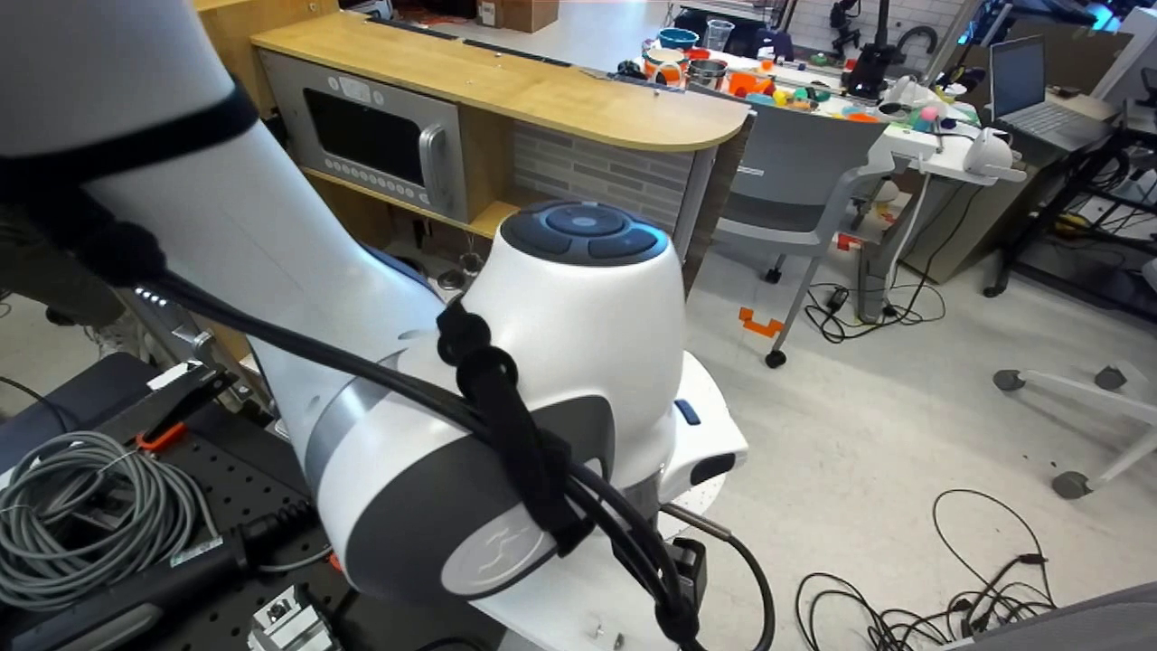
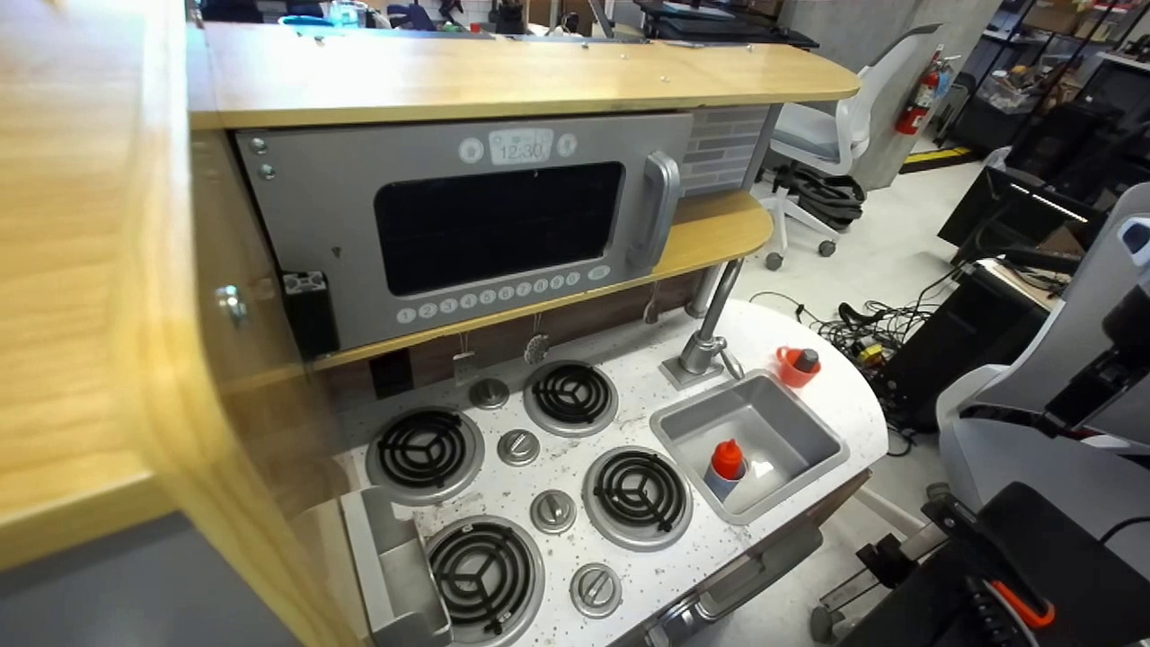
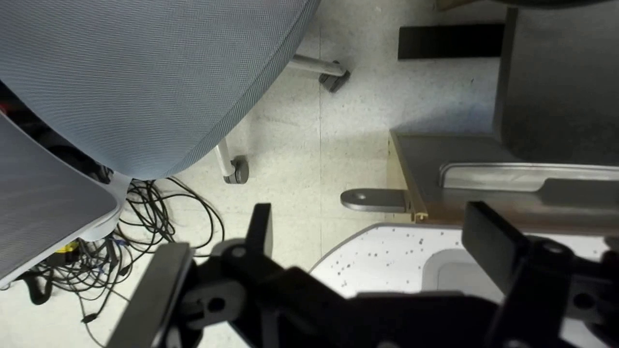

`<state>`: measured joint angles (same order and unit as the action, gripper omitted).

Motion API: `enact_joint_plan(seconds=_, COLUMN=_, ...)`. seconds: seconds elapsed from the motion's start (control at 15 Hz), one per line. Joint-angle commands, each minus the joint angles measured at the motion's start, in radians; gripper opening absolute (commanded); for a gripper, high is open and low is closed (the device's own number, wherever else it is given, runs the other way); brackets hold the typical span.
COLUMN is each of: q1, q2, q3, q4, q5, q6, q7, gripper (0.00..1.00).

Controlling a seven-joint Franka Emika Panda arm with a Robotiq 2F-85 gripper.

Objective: Put the sauce bottle in the blue cup

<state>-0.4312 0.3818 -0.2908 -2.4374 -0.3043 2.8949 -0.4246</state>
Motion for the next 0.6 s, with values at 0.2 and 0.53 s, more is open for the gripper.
enact_joint_plan(seconds=0.2, q1=-0.140, q2=-0.155, q3=0.143, q4=-0.012, q5=0.275, q6=-0.205, q7=-0.180, gripper=1.00)
enact_joint_plan(seconds=0.53, q1=-0.104, q2=-0.141, q3=0.111, q4=-0.017, q5=0.262, q6=-0.171, q7=-0.159, gripper=1.00)
